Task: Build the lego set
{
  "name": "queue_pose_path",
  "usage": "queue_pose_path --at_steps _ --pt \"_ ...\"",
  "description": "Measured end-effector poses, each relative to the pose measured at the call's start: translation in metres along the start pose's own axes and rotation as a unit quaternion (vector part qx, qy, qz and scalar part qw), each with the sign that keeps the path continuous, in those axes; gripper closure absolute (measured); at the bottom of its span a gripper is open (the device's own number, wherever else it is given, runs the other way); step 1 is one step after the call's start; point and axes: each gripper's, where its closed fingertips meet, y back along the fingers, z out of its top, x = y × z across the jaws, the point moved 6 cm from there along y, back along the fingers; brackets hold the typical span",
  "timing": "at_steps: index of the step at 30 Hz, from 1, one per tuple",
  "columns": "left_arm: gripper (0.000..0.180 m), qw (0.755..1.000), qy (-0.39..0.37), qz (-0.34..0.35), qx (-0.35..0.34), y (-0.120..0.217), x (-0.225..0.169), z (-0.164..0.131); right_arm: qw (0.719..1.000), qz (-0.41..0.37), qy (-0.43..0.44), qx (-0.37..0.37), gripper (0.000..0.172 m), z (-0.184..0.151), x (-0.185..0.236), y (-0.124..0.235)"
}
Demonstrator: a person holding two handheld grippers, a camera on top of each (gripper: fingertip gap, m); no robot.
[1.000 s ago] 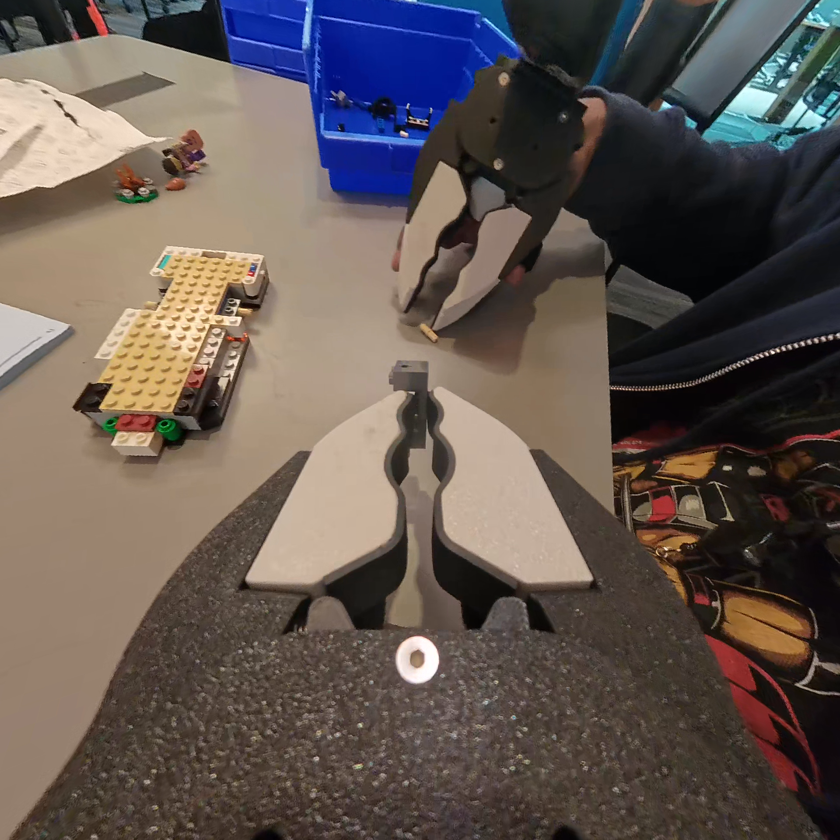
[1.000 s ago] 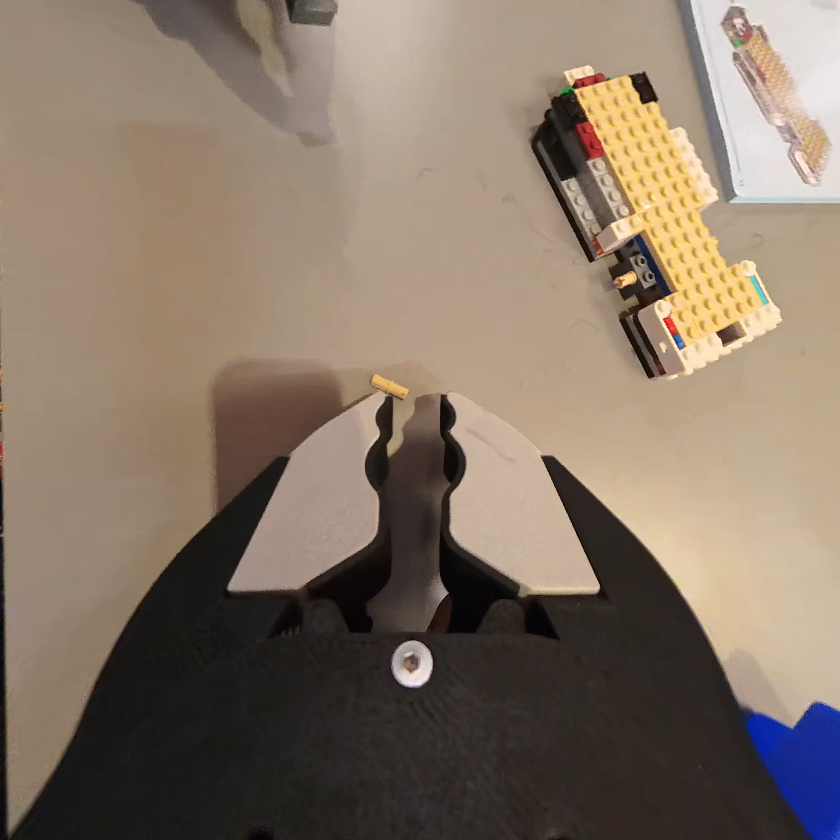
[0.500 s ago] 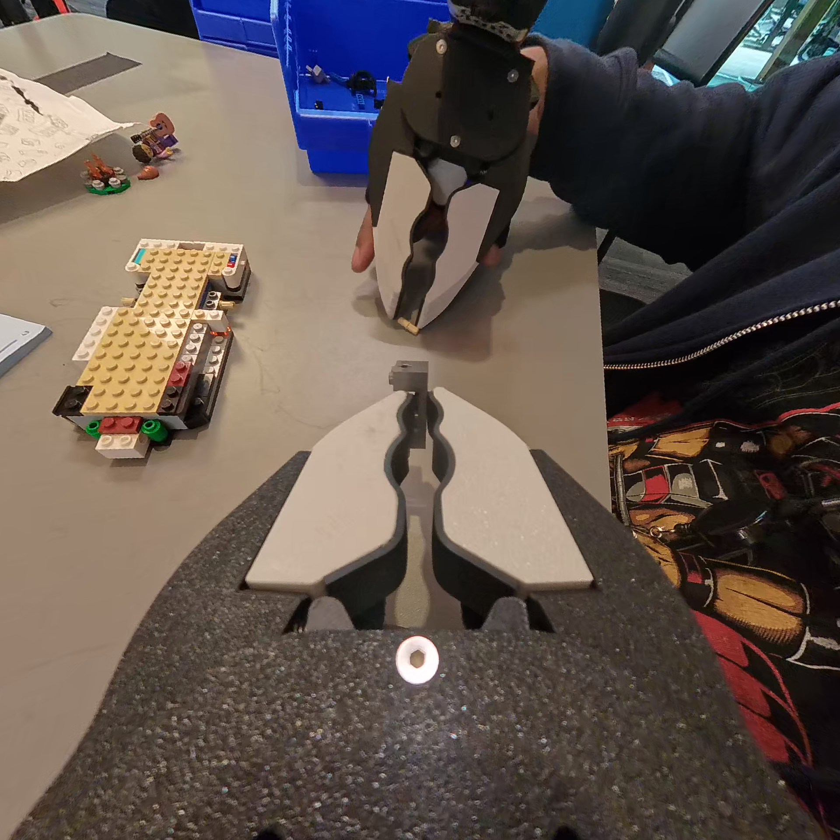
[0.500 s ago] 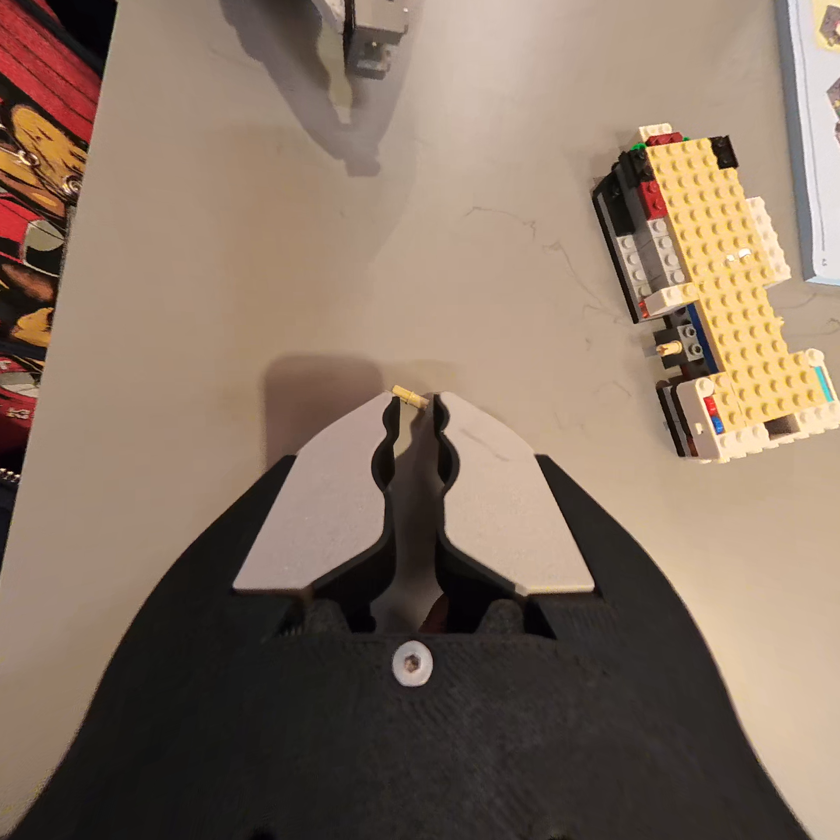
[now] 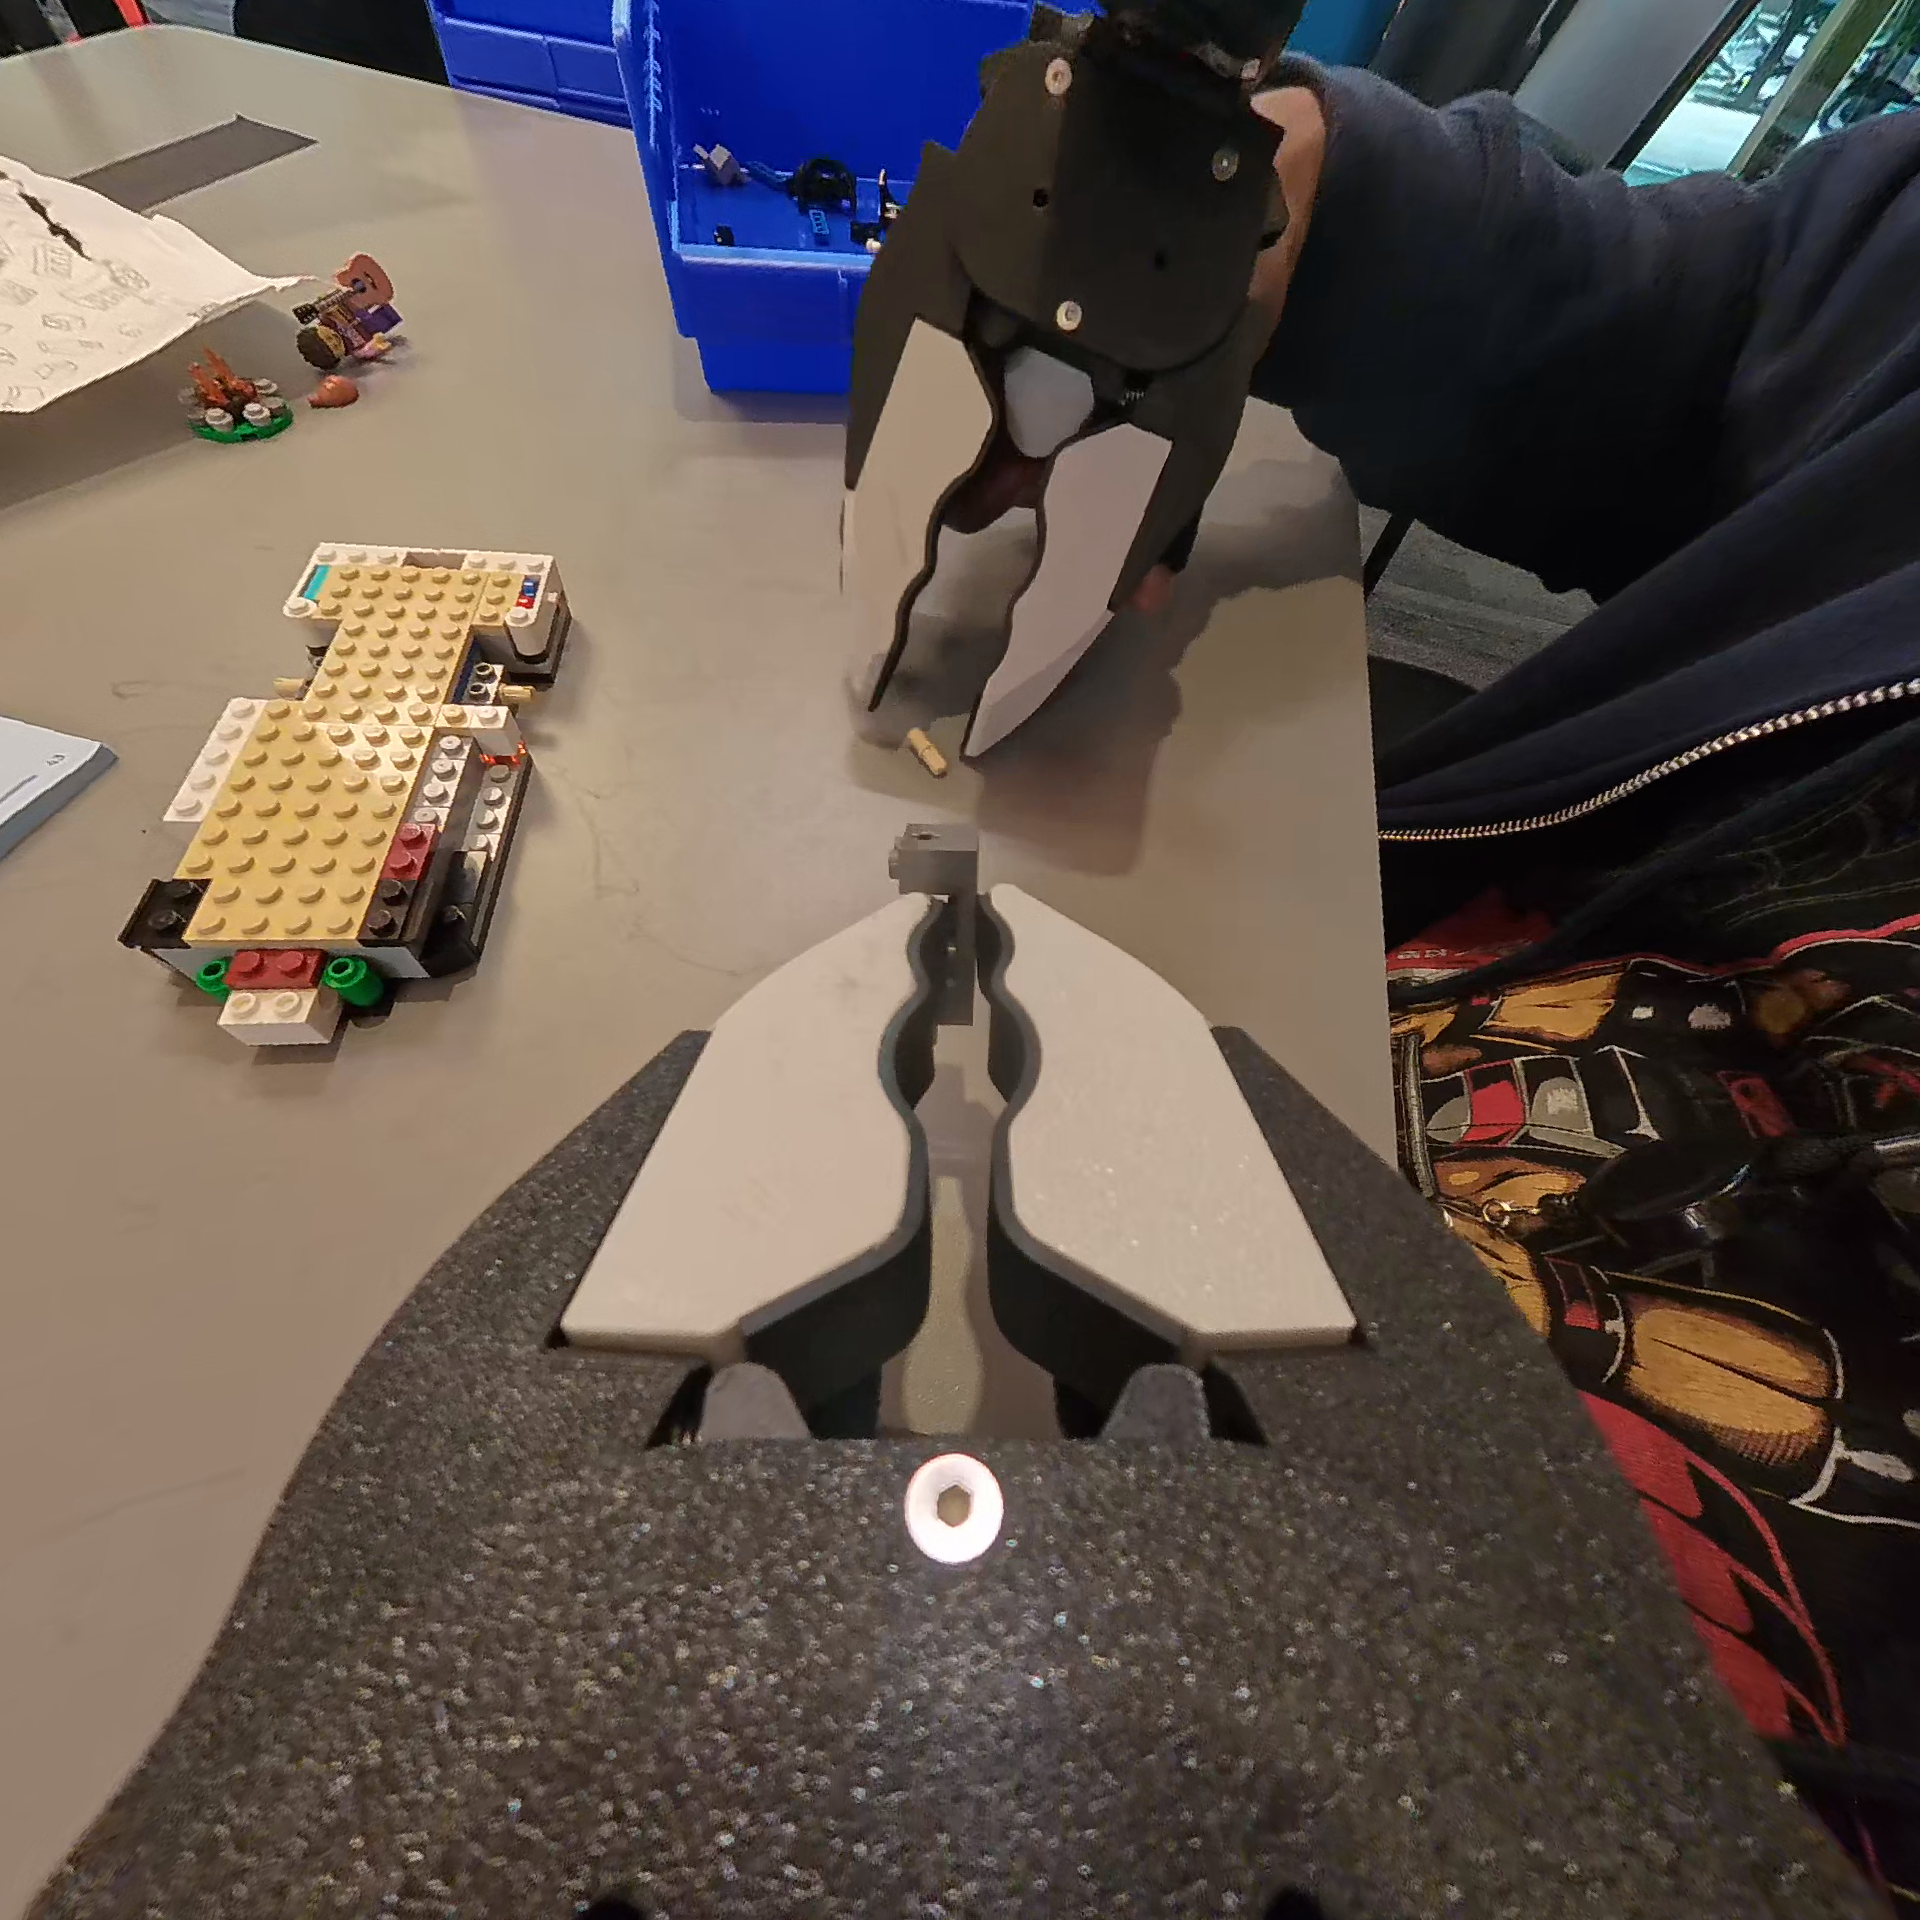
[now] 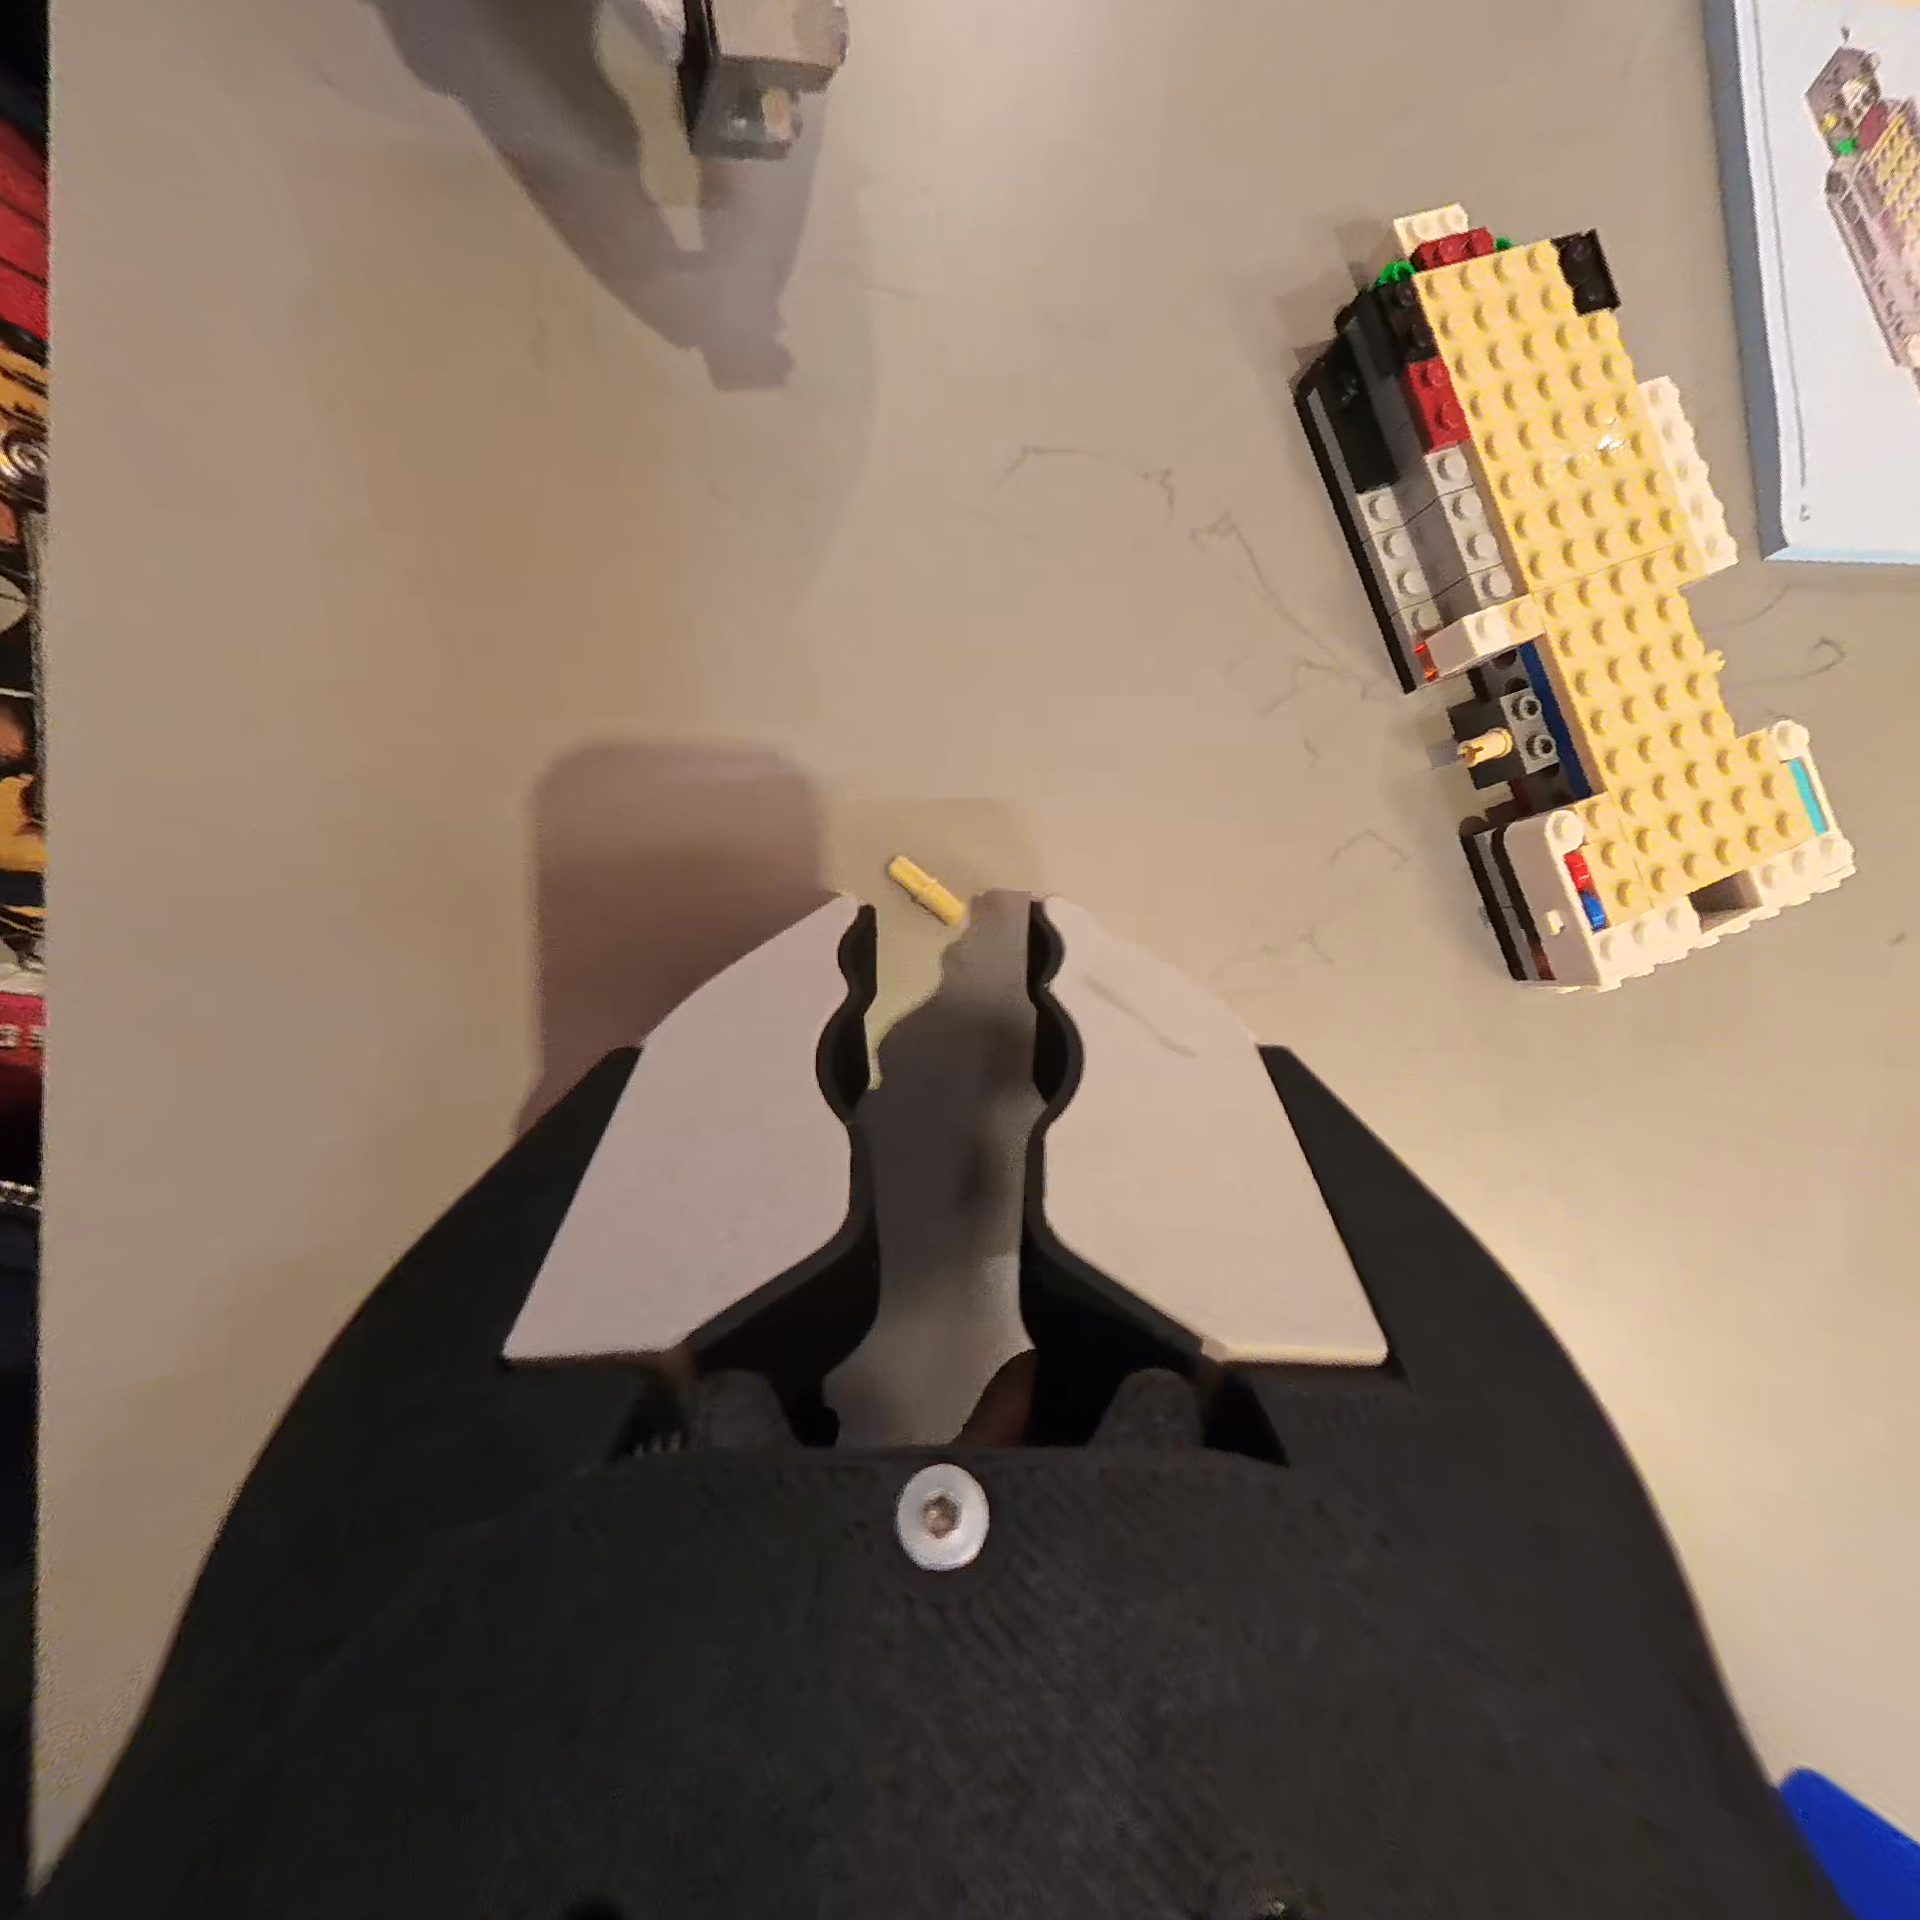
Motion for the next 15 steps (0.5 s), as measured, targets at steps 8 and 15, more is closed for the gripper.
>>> queue_pose_path --at_steps 8,15 --pt "0.176 1.0 -0.003 0.004 0.002 0.0 -0.001 -0.001 0.999 0.031 0.017 -0.008 0.161 0.001 0.001 -0.004" --pt "0.176 1.0 0.0 -0.001 0.001 0.0 0.0 -0.001 0.997 -0.011 -0.082 0.012 0.162 0.004 0.01 -0.004"
